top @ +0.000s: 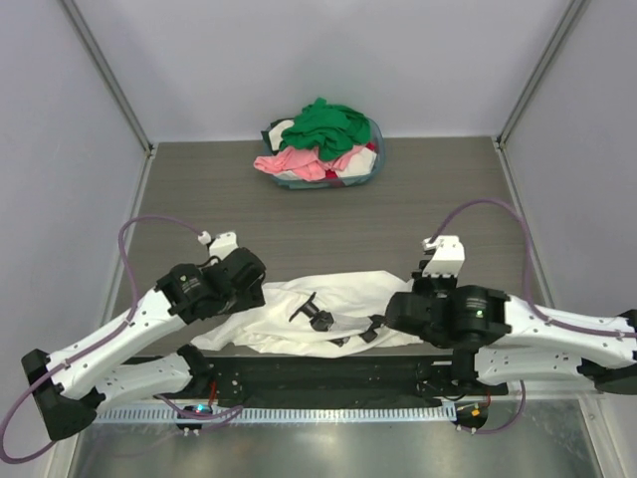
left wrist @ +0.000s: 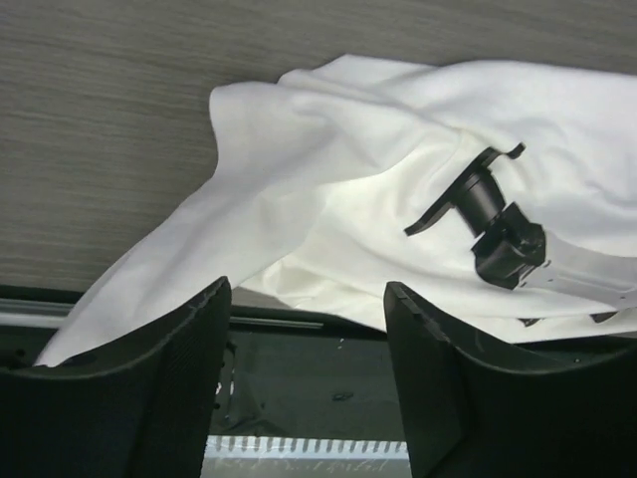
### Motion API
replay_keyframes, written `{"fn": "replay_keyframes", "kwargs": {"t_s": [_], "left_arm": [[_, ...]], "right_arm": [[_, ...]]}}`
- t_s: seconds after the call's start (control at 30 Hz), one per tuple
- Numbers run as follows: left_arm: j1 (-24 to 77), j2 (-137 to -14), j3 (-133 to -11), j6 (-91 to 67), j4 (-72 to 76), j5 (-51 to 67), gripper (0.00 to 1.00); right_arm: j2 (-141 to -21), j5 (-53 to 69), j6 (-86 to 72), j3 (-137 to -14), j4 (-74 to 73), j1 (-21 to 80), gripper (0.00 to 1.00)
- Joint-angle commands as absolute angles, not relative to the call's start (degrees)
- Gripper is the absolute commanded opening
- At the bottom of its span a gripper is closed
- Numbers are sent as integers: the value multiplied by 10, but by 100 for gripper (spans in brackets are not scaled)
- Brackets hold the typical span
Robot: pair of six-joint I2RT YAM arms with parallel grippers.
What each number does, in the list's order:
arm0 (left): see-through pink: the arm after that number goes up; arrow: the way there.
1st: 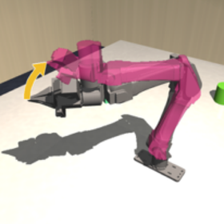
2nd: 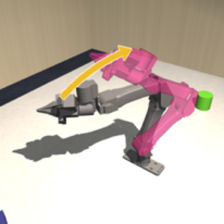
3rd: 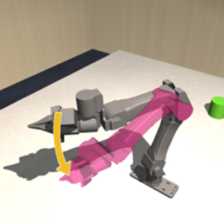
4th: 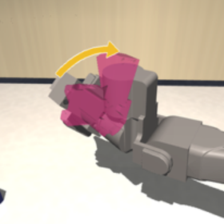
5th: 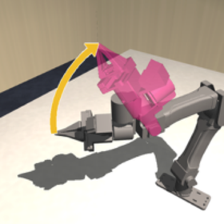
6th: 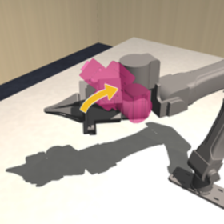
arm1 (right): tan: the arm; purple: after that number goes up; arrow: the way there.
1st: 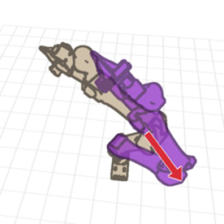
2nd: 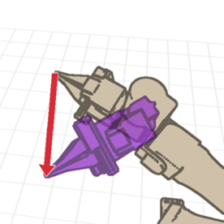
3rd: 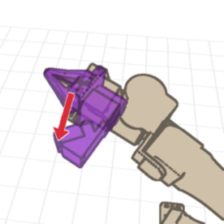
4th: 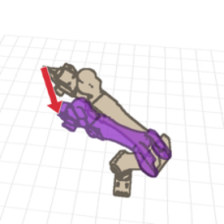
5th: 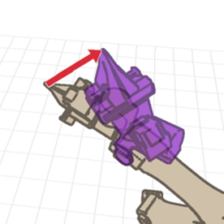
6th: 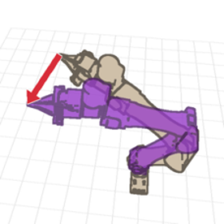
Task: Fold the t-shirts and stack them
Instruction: Flatten the tshirt out
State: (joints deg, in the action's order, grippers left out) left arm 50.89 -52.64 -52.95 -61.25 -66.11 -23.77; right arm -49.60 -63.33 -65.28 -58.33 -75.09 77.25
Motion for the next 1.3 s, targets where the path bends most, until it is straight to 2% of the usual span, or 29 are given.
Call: {"fn": "replay_keyframes", "kwargs": {"t_s": [0.0,0.07,0.17,0.2,0.3,0.33,0.37,0.4,0.47,0.6,0.77,0.87,0.9,1.0,1.17,1.27], "left_arm": [[510,-549,-582,-565,-600,-259,66],[500,-586,-592,-535,-582,-271,71],[462,-639,-595,-507,-568,-251,73],[451,-649,-592,-502,-562,-236,72],[412,-668,-569,-491,-530,-181,71],[402,-669,-556,-490,-521,-172,71],[399,-666,-549,-488,-504,-157,71],[396,-665,-543,-486,-496,-155,72],[390,-669,-532,-480,-484,-152,75],[380,-666,-534,-476,-497,-155,71],[360,-619,-557,-456,-525,-170,70],[345,-592,-566,-437,-522,-178,72],[334,-588,-564,-434,-521,-178,73],[318,-589,-561,-435,-508,-166,73],[316,-606,-545,-446,-452,-109,73],[316,-632,-524,-455,-411,-76,78]], "right_arm": [[-522,-611,-742,-558,-777,767,1],[-526,-613,-738,-562,-768,763,1],[-526,-590,-652,-567,-706,715,1],[-526,-570,-615,-563,-645,691,1],[-539,-435,-452,-544,-521,524,1],[-559,-352,-399,-544,-496,479,1],[-571,-319,-373,-553,-475,383,1],[-590,-276,-353,-563,-436,338,1],[-663,-193,-309,-602,-413,254,1],[-788,-171,-277,-837,-402,141,1],[-904,-124,-251,-1125,-414,101,1],[-911,70,-213,-1191,-385,101,1],[-909,175,-207,-1201,-383,101,1],[-866,287,-214,-1212,-373,102,1],[-764,288,-191,-1163,-356,102,1],[-731,320,-212,-1123,-337,103,1]]}}
